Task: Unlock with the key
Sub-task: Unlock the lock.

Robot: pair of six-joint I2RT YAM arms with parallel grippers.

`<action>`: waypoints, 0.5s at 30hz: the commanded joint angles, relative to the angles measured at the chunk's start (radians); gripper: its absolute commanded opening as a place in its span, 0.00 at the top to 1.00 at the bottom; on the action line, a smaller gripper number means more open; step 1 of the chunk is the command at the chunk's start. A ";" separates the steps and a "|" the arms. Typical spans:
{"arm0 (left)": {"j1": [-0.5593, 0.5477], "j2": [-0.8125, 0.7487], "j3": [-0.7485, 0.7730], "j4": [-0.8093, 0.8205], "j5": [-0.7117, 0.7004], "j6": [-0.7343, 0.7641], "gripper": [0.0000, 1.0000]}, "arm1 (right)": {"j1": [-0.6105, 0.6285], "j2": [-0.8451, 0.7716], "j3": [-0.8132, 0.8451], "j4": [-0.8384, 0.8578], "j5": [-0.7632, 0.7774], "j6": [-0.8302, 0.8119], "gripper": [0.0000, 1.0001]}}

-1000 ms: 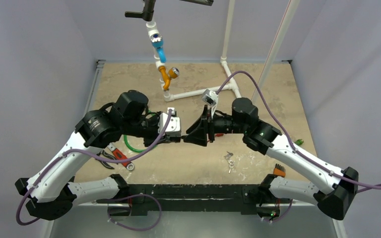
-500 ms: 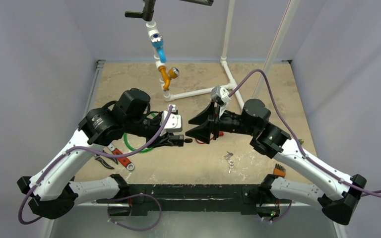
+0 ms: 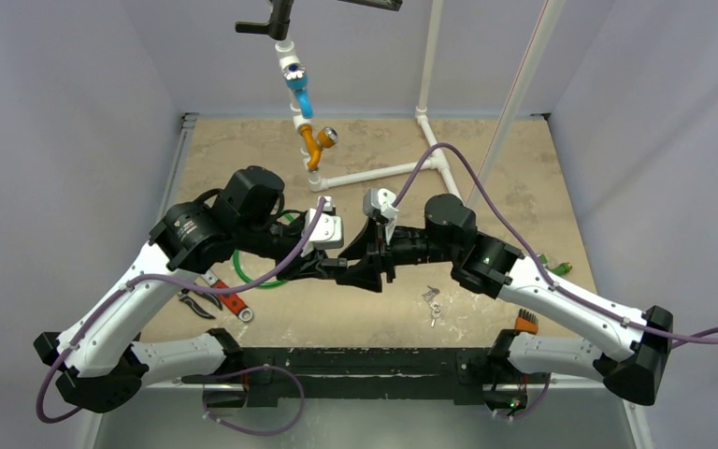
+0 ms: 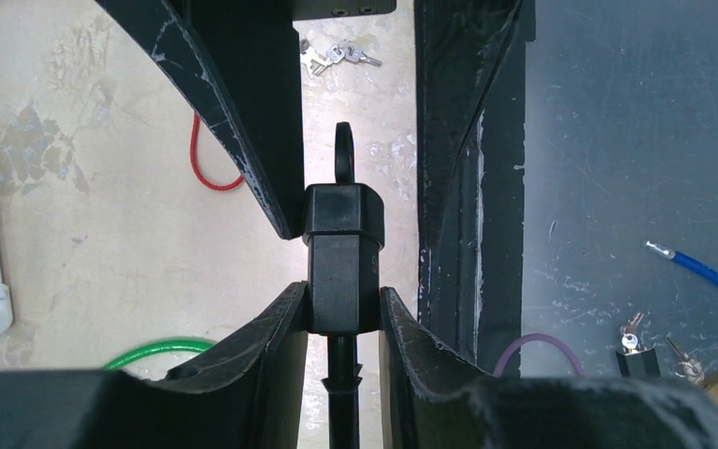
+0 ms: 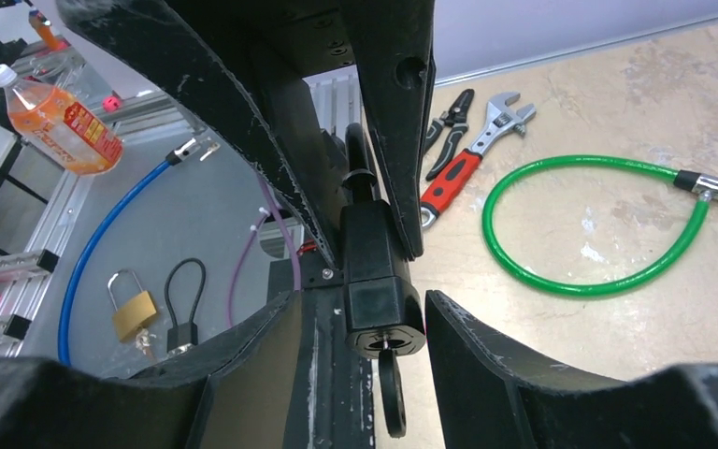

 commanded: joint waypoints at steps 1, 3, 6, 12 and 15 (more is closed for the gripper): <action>0.008 -0.008 0.063 0.065 0.072 -0.012 1.00 | 0.006 0.003 0.047 0.037 -0.008 -0.008 0.50; 0.008 -0.009 0.067 0.064 0.082 -0.018 1.00 | 0.005 0.017 0.050 0.050 -0.006 0.002 0.52; 0.007 -0.011 0.070 0.068 0.089 -0.029 1.00 | 0.005 0.033 0.048 0.080 -0.003 0.024 0.61; 0.007 -0.013 0.075 0.072 0.096 -0.035 1.00 | 0.004 0.049 0.053 0.103 -0.003 0.068 1.00; 0.007 -0.016 0.074 0.062 0.081 -0.028 0.89 | 0.005 0.031 0.035 0.113 0.018 0.097 1.00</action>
